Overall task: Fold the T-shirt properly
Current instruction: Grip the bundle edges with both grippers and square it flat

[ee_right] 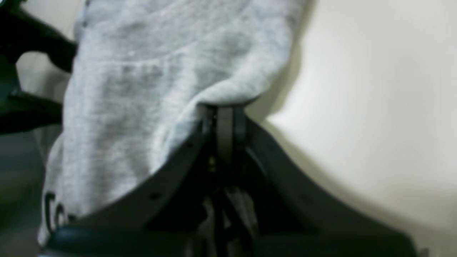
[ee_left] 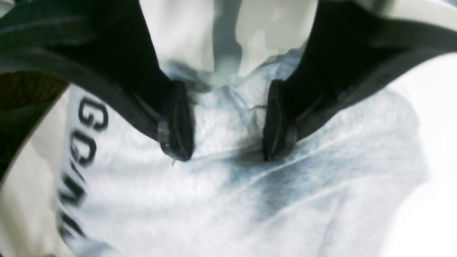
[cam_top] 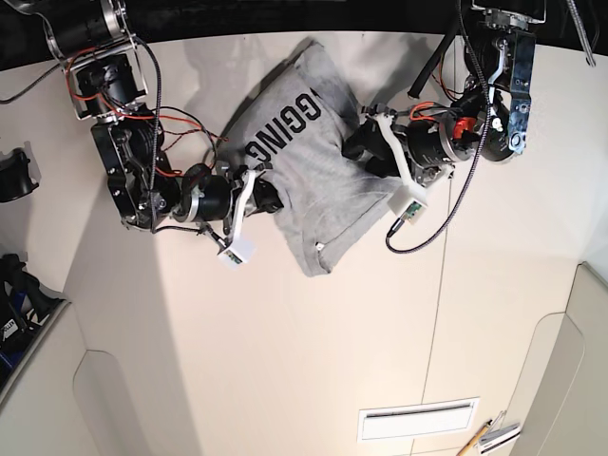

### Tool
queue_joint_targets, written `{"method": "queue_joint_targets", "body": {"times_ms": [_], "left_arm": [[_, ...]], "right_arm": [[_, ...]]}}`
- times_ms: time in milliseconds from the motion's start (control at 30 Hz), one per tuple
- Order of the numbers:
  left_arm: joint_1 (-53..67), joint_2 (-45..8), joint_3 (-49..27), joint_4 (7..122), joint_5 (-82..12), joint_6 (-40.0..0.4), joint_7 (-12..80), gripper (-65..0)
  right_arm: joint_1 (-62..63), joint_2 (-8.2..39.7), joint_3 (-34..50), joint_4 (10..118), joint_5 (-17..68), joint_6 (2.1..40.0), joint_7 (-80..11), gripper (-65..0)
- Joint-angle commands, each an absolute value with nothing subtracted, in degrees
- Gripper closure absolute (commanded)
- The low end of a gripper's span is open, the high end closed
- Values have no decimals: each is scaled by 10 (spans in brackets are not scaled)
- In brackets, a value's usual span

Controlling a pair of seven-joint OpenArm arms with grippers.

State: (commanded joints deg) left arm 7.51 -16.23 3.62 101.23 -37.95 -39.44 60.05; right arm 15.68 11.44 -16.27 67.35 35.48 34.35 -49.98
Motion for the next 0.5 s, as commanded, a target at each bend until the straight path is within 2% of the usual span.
{"method": "queue_joint_targets", "body": {"times_ms": [233,500], "left_arm": [[66,-162,36,1009,-327,-392,570,-330],[48,-162,36,968,-319,-387,553,-330]], "right_arm": [[76,114,-77,774,355,343,-504,0],[22,114,-69,807,386,343,-504,0]]}}
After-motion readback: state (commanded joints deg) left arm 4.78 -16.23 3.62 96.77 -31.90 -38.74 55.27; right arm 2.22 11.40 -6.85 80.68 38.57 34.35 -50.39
